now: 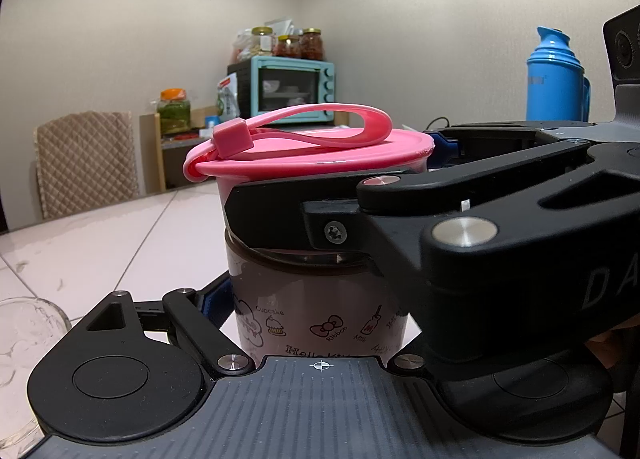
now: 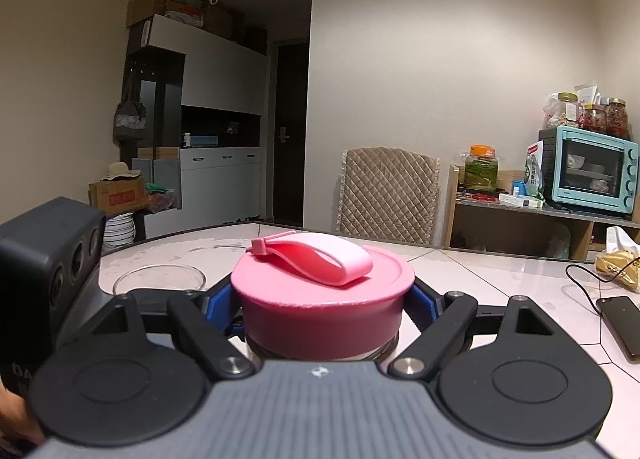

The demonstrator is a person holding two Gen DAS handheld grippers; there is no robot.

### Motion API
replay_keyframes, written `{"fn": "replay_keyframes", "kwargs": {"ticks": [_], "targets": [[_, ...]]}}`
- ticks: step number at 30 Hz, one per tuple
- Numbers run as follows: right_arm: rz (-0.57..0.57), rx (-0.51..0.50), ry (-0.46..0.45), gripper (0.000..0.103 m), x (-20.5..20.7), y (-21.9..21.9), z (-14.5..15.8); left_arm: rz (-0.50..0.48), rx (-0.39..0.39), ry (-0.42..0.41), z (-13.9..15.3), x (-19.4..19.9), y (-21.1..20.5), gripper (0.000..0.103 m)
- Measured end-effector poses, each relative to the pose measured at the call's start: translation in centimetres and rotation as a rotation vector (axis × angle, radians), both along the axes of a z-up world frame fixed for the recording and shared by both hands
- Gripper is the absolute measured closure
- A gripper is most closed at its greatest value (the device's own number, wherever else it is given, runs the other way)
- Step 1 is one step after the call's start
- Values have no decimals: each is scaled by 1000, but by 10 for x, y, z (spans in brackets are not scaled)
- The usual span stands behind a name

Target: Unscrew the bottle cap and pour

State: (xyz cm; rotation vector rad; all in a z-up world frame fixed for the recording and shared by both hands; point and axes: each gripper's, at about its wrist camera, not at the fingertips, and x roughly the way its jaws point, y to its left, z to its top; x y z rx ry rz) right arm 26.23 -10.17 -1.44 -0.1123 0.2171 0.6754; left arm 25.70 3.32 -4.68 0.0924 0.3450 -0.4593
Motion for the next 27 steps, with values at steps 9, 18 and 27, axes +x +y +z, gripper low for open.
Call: {"fn": "replay_keyframes", "kwargs": {"ticks": [9,18,27], "targets": [[34,11,-6,18,2,-6,-2,0,0,0,0,0,0,13],[91,23,-4,18,7,-14,-2,0,0,0,0,0,0,13],[192,35,-2,18,19,-28,-1,0,0,0,1,0,0,13]]}}
